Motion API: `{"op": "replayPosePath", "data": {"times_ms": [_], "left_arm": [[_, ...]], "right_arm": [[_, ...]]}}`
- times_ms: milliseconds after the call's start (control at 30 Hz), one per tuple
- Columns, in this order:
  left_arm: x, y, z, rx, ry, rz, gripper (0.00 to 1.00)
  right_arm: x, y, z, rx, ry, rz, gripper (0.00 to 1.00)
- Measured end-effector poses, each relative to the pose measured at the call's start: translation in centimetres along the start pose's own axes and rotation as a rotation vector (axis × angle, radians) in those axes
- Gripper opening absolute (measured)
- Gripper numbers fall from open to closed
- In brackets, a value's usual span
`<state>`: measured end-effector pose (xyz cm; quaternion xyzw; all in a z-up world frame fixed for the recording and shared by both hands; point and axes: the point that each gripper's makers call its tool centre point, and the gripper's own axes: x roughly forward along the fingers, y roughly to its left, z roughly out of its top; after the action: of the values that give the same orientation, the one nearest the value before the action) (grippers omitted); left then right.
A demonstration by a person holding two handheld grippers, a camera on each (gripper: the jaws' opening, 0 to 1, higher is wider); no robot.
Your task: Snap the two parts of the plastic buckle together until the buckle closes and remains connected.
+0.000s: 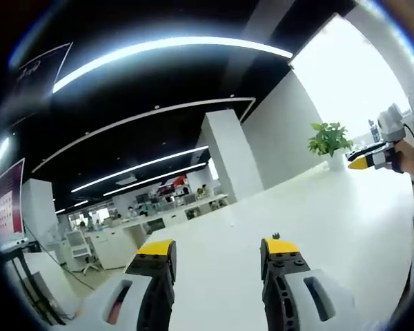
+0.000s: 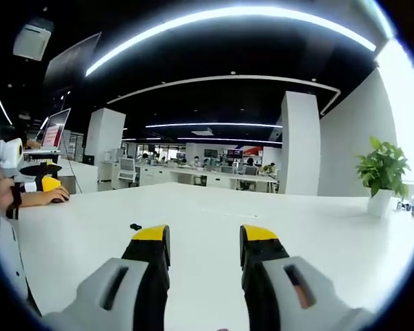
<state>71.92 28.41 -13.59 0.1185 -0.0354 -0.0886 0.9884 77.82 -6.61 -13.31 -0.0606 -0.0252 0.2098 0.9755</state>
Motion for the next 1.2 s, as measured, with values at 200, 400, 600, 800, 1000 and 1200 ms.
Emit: {"op": "replayPosePath", "data": {"times_ms": [200,400,600,800,1000,1200], "left_arm": [[-0.2,0.4,-1.1,-0.025,0.046,0.027,0.46],[-0.2,0.2,-1.4,-0.033,0.054,0.019,0.46],[-0.5,0.3,-1.9,-0.032,0.079,0.026,0.46],[-0.8,0.2,-2.0,-0.037,0.084,0.032,0.46],[-0.7,-0.2,-2.4,-0.036,0.101,0.020,0.46],[-0.6,-0.4,-2.7,-0.037,0.109,0.013,0.46]], "right_arm": [[-0.4,-0.5,-0.1,0.004,-0.001,-0.015,0.41],[-0.4,-0.5,-0.1,0.007,-0.003,-0.021,0.41],[-0.4,0.3,-0.4,0.024,-0.001,0.011,0.40],[-0.9,0.0,-0.1,0.019,-0.013,-0.007,0.40],[-0.8,0.1,-0.3,0.026,-0.008,0.003,0.40],[-0.5,0.3,-0.5,0.029,0.000,0.009,0.40]]}}
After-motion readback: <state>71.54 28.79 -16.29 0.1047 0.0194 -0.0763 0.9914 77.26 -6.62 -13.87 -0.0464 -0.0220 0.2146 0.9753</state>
